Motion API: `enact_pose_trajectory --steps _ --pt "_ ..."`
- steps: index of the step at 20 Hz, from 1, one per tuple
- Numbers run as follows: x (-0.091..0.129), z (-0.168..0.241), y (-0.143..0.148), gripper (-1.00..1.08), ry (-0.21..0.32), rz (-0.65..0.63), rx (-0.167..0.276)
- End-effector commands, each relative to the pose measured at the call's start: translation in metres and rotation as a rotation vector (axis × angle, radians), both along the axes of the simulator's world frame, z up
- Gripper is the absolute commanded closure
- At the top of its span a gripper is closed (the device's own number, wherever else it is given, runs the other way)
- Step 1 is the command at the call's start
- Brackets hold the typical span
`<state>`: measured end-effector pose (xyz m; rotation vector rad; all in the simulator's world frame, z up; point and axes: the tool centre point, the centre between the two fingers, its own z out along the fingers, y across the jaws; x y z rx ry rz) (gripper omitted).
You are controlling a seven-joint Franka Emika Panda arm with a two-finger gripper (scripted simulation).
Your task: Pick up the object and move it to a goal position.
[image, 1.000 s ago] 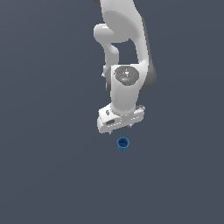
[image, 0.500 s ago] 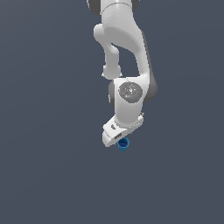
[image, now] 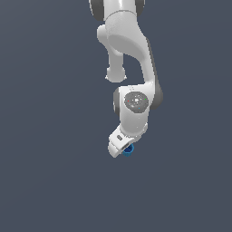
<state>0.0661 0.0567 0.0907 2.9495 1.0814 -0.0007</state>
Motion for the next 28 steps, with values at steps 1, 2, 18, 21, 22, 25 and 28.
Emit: enact_pose_trajectory --steps 1,2,18,21,22,25,28 --pt "0.000 0.000 0.000 -0.92 0.000 0.000 0.000" --pt "0.000 0.000 0.000 -0.92 0.000 0.000 0.000" --pt "0.000 -0.051 0.000 -0.92 0.000 0.005 0.000" --pt "0.001 -0.050 0.000 1.08 0.000 0.005 0.000" --pt "0.001 -0.050 0.000 1.08 0.000 0.005 0.000" --pt "0.001 -0.050 0.000 1.08 0.000 0.005 0.000" --pt "0.001 -0.050 0.000 1.08 0.000 0.005 0.000"
